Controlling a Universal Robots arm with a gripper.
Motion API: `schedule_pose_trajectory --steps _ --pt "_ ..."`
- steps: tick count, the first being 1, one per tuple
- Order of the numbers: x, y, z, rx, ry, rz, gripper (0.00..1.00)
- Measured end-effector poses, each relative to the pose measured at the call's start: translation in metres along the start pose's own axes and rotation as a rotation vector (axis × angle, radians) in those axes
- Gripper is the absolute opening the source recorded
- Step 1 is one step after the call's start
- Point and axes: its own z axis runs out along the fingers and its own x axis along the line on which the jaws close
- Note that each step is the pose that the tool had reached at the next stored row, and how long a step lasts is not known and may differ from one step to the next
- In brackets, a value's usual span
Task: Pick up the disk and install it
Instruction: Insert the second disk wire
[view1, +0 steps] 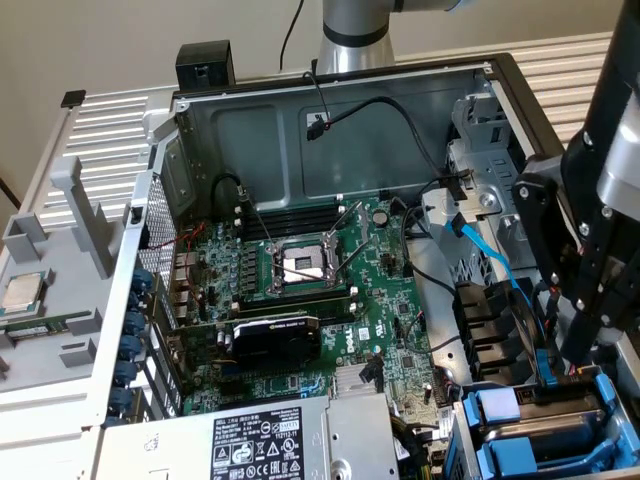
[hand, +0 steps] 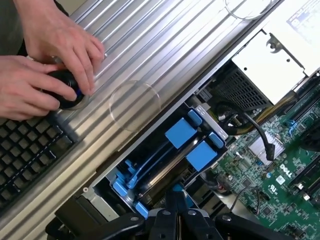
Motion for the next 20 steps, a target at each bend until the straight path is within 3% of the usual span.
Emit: schedule_pose_trajectory --steps 5,20 --pt "0.0013 -0.0013 0.0000 0.0002 0.0014 -0.056 0.11" --pt "0.0045 -0.0087 0.0002 0.0002 0.0039 -0.156 0.11"
